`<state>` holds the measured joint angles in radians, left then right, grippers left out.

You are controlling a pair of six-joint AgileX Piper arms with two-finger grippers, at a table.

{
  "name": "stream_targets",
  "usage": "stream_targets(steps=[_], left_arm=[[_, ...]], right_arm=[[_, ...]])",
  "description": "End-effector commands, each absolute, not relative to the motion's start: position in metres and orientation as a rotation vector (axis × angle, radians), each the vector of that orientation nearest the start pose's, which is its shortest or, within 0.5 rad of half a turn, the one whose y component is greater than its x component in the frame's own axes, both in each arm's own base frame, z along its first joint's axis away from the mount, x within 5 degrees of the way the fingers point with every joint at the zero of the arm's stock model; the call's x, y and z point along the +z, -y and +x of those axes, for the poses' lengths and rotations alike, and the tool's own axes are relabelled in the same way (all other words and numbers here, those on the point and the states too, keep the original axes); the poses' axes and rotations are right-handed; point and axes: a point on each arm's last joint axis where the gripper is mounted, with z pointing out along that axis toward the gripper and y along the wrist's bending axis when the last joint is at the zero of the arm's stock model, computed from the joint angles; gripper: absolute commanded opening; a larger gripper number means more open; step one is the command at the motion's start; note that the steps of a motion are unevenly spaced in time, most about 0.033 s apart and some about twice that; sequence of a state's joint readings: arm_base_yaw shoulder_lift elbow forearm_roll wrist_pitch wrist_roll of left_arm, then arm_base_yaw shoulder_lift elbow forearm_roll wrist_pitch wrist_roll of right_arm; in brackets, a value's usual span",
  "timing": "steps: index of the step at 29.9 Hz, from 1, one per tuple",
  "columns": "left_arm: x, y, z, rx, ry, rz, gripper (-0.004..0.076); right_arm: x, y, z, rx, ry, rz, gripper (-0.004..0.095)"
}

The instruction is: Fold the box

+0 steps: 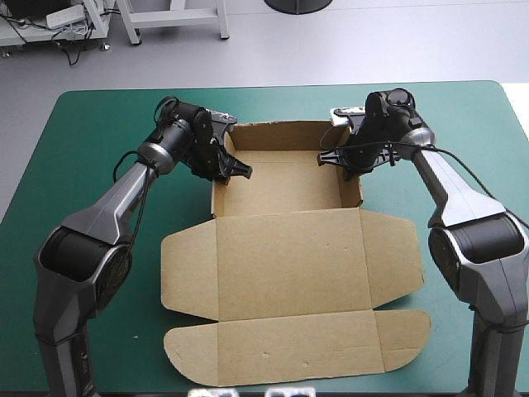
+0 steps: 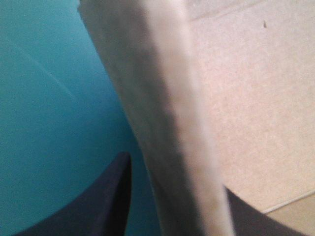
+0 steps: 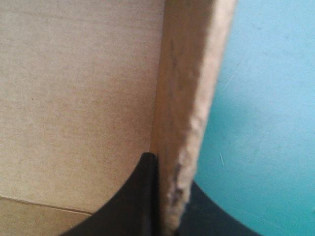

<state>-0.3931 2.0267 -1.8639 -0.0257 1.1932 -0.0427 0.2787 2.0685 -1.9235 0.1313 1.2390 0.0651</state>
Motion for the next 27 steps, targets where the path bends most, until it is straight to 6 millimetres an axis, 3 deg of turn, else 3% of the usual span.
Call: stream_targets(steps=[1,10,21,27], left_arm=[[0.294,0.176,0.387,-0.189,-2.835,0.612,-0.0009],[0.28,0.176,0.393,-0.139,-2.863,0.623,-0.0009],[0.253,0.181,0.401,-0.155,-2.929,0.626,-0.0009],[0.252,0.178,0.403,-0.09,-2.919,0.644,-0.0008]], right_arm=[[0.304,-0.131,0.414,0.235,-2.805,-0.331,-0.0018],[0.3,-0.128,0.416,0.111,-2.802,-0.365,-0.0018],[0.272,-0.133,0.426,0.125,-2.868,-0.367,-0.0018],[0.269,-0.133,0.427,0.122,-2.87,-0.383,-0.0016]])
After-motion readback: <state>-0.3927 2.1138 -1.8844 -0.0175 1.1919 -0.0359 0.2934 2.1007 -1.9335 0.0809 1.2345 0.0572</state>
